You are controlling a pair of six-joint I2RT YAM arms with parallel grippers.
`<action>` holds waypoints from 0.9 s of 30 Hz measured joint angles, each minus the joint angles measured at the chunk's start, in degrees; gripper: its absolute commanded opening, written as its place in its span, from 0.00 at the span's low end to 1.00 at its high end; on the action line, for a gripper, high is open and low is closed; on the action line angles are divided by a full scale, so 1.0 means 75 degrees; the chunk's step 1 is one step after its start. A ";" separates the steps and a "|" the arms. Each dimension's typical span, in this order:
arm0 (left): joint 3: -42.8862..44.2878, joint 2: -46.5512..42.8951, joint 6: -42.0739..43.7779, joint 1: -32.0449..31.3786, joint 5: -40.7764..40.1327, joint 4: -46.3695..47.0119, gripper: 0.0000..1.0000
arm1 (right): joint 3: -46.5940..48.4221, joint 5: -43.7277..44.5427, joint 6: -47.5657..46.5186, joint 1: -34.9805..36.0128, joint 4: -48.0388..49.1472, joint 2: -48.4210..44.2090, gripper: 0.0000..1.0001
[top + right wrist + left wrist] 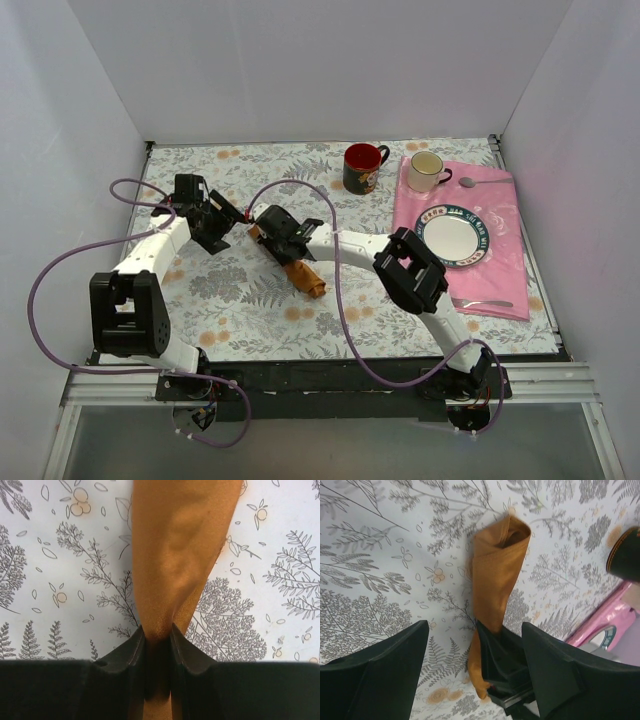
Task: Fold the napkin, place the utensils inside, and roll it up
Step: Roll the napkin with the utensil
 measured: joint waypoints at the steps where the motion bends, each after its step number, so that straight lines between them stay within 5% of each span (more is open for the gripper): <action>1: -0.0061 -0.0006 0.0073 0.0017 0.0082 0.0105 0.74 | 0.0000 -0.0128 0.0041 -0.0061 0.0015 -0.0003 0.23; 5: -0.0315 0.0000 0.0294 0.0032 0.0615 0.0493 0.74 | -0.0015 -0.0828 0.0227 -0.0341 0.0201 -0.0009 0.13; 14: -0.0554 0.0752 0.0475 -0.0187 0.2168 0.1125 0.74 | -0.1425 -0.4284 0.1585 -0.1539 0.2486 -0.0245 0.11; 27: 0.0017 0.2212 0.0041 -0.1174 0.1673 0.1411 0.72 | -0.2602 -0.7175 0.3346 -0.2215 0.4826 0.0015 0.12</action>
